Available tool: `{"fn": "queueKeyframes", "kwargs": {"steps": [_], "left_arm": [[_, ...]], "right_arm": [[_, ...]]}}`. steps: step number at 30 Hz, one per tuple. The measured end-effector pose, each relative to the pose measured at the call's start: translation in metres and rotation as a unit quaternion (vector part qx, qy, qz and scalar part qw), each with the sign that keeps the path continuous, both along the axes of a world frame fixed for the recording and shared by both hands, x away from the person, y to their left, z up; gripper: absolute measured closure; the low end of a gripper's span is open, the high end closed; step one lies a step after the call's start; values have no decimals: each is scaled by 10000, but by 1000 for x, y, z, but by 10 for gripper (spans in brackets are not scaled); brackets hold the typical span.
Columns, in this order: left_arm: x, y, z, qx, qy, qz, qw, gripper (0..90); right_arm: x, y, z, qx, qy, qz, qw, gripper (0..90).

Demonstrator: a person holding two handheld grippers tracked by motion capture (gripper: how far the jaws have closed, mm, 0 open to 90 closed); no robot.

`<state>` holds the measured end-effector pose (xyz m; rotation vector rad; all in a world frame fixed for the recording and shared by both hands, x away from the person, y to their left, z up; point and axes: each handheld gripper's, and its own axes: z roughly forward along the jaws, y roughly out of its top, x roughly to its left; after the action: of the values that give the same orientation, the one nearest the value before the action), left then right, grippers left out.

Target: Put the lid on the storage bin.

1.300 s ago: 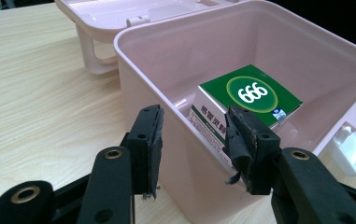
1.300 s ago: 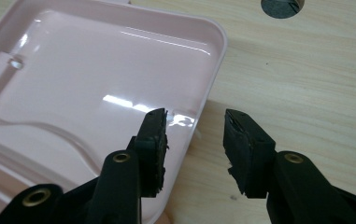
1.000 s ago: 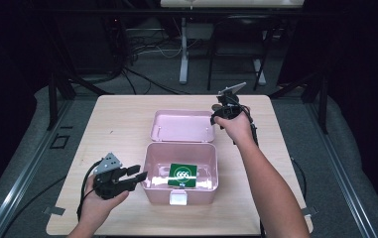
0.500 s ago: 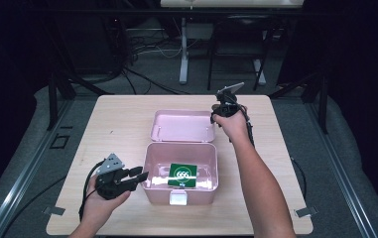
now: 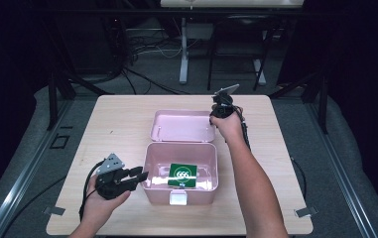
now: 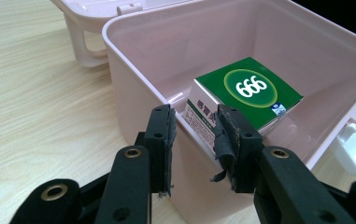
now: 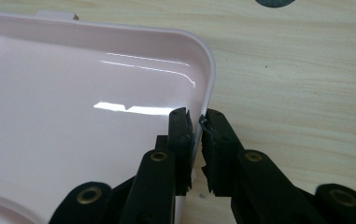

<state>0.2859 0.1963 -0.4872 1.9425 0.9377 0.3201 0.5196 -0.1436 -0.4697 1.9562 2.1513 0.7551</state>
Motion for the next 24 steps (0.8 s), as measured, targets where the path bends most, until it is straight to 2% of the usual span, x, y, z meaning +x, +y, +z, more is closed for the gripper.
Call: {"fn": "queueKeyframes", "kwargs": {"steps": [11, 18, 24], "left_arm": [[0, -1, 0, 7, -34, 37, 10000, 676], [0, -2, 0, -12, -35, 65, 10000, 681], [0, -2, 0, 21, -30, 92, 10000, 684]], "right_arm": [[-7, 3, 12, -90, -306, -46, 9995, 846], [-14, 0, 26, -27, -662, -13, 9978, 854], [-23, 0, 41, -66, -905, 60, 9959, 859]]}}
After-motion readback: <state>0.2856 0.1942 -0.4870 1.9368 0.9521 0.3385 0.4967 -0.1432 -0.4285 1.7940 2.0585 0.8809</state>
